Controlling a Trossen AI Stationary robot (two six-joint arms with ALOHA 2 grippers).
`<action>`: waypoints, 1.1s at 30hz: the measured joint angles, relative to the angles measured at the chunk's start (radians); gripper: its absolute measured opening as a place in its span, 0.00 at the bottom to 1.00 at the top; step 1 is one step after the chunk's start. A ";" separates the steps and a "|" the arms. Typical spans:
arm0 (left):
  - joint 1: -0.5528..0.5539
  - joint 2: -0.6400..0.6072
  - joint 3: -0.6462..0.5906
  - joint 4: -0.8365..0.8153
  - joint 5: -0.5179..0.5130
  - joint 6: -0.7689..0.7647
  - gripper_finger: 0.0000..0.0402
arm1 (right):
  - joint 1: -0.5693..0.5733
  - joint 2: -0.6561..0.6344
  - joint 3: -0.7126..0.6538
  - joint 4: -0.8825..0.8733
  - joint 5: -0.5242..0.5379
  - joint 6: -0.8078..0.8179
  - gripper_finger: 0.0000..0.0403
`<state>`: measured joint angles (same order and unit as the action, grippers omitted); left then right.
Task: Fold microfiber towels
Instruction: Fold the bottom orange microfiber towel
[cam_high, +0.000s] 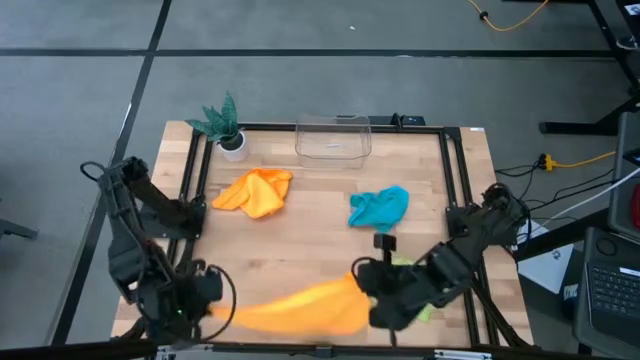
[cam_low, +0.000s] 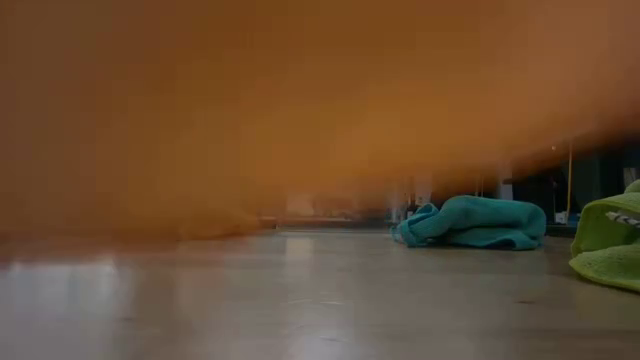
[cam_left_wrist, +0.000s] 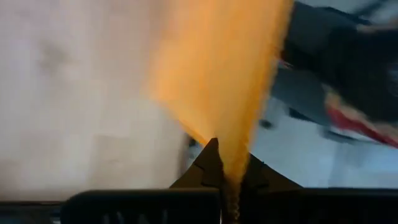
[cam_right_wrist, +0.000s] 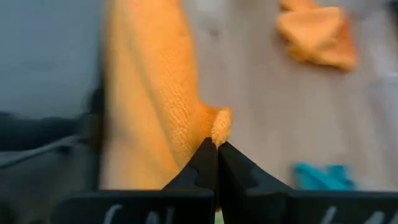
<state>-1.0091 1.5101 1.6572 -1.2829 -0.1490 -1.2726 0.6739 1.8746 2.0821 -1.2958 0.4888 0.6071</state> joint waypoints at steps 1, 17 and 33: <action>0.002 0.000 -0.005 -0.057 -0.023 -0.001 0.00 | -0.015 0.000 -0.020 0.001 0.018 -0.002 0.00; 0.320 0.005 -0.654 -0.246 0.048 0.000 0.00 | -0.438 0.009 -0.774 0.840 0.067 -0.338 0.00; 0.291 0.004 -0.655 -0.027 0.044 0.002 0.00 | -0.406 0.008 -0.778 0.854 -0.027 -0.378 0.00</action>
<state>-0.7183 1.5143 1.0020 -1.3100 -0.1054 -1.2706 0.2682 1.8823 1.3044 -0.4419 0.4617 0.2286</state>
